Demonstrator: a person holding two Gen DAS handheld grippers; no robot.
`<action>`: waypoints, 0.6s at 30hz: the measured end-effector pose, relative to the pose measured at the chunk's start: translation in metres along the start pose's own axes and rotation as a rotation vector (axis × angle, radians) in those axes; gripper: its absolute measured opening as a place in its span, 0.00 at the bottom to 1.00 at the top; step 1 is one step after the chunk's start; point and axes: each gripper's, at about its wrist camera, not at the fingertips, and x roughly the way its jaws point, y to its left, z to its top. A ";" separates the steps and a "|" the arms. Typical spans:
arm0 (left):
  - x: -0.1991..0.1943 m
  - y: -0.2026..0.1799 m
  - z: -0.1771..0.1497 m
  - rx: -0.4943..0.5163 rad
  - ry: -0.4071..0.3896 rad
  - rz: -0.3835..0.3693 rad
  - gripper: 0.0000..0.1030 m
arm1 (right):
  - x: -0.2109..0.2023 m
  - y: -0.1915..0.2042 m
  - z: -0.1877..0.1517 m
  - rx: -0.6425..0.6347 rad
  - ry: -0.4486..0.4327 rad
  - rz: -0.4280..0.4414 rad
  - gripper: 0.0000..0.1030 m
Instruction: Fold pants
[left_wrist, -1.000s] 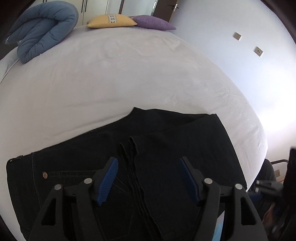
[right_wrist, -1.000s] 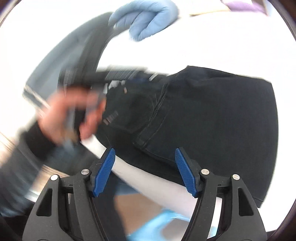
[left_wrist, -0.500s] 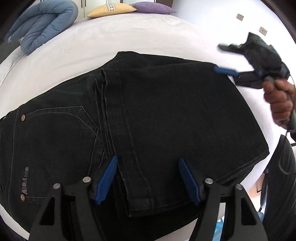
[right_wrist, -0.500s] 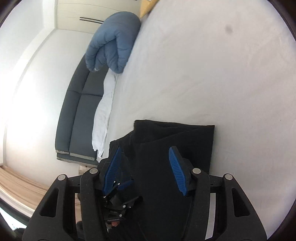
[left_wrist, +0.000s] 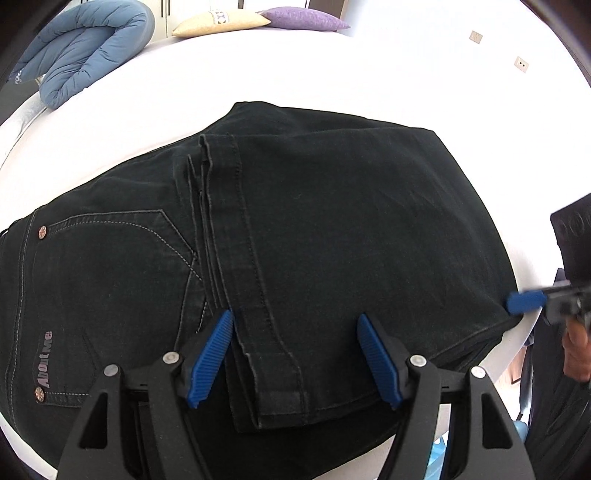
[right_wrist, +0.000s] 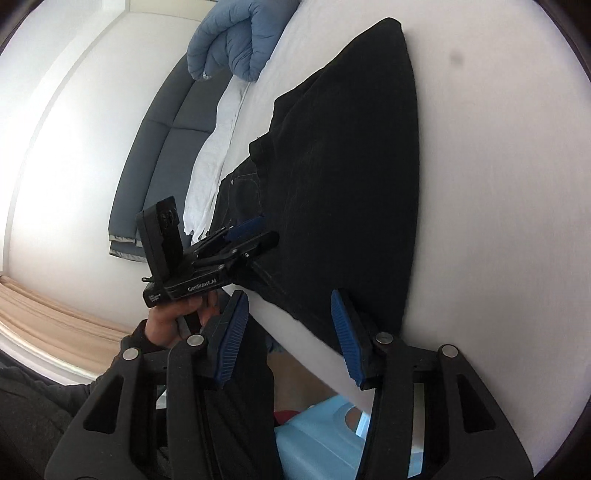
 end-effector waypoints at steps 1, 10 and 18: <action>-0.002 0.000 -0.004 -0.001 -0.005 -0.001 0.69 | -0.003 0.002 -0.004 0.017 0.015 -0.015 0.44; -0.009 0.010 -0.020 -0.042 -0.046 -0.022 0.69 | 0.005 0.027 0.034 0.032 -0.050 -0.031 0.47; -0.135 0.096 -0.056 -0.438 -0.419 -0.096 0.94 | 0.008 0.044 0.032 0.003 -0.048 -0.095 0.38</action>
